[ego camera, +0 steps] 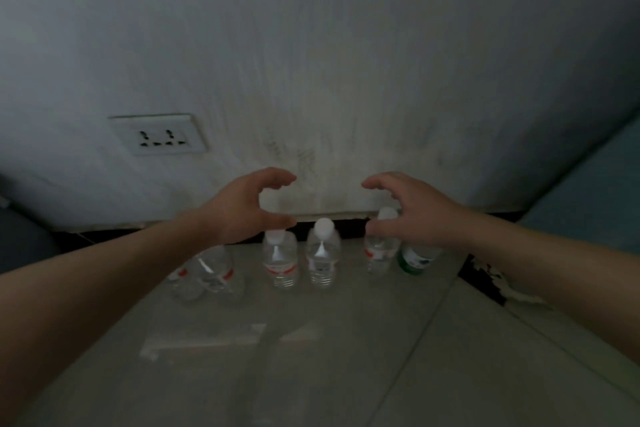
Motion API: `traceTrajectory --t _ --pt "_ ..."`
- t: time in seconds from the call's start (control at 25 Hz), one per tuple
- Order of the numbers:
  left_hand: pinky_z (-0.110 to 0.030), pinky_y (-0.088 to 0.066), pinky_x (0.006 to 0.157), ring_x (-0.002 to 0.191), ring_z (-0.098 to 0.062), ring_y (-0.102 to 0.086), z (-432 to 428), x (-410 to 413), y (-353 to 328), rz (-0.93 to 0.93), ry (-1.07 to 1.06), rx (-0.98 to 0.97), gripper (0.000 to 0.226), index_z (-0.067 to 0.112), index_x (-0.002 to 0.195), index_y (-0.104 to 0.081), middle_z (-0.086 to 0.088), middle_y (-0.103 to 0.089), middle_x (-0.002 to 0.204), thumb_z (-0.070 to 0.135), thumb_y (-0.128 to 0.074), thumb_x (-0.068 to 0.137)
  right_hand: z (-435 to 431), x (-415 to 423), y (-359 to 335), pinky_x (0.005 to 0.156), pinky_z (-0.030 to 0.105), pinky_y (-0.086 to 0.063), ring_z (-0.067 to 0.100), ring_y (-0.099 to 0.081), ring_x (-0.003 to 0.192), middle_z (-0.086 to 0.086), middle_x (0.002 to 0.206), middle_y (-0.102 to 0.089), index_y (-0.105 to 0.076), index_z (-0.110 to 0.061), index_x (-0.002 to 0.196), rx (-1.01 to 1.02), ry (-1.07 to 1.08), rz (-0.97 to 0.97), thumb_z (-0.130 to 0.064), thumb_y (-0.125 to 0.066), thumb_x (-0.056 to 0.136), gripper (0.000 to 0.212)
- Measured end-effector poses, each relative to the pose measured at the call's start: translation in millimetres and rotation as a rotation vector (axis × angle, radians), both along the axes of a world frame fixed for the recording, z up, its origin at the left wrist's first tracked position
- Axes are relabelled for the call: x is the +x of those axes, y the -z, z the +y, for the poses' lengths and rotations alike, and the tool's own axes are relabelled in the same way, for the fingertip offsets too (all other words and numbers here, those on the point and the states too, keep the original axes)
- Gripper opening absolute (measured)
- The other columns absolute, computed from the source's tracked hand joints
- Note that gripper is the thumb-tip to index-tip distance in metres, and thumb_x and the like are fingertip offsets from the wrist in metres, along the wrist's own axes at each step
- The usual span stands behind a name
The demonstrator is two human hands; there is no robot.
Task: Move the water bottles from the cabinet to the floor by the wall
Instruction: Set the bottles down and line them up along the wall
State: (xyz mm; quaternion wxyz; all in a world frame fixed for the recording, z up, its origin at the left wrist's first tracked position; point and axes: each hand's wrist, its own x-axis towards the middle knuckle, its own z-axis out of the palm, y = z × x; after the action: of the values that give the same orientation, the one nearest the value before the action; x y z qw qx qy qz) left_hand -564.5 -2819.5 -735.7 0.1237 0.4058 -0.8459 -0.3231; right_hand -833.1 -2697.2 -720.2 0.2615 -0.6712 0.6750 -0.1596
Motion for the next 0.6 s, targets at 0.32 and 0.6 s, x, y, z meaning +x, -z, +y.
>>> traceTrajectory --t 0.32,0.6 --pt "-0.022 -0.036 0.099 0.124 -0.007 -0.047 45.2 -90.1 -5.5 -0.264 0.104 -0.080 0.071 0.033 0.139 -0.046 0.013 -0.049 0.137 0.041 -0.079 0.077 23.0 -68.3 5.0 0.107 0.024 -0.033 0.011 -0.039 0.132 -0.005 0.146 -0.041 -0.040 -0.024 0.142 -0.012 -0.129 0.081 -0.045 -0.073 0.080 0.073" --pt "-0.031 -0.043 0.102 0.122 -0.012 -0.051 56.0 -143.2 6.0 -0.341 0.129 -0.123 0.069 0.028 0.139 -0.046 0.007 -0.053 0.138 0.038 -0.077 0.078 13.5 -103.4 26.3 0.098 0.018 -0.030 0.011 -0.040 0.131 -0.004 0.147 -0.041 -0.040 -0.025 0.143 0.012 -0.124 0.066 -0.041 -0.074 0.081 0.073"
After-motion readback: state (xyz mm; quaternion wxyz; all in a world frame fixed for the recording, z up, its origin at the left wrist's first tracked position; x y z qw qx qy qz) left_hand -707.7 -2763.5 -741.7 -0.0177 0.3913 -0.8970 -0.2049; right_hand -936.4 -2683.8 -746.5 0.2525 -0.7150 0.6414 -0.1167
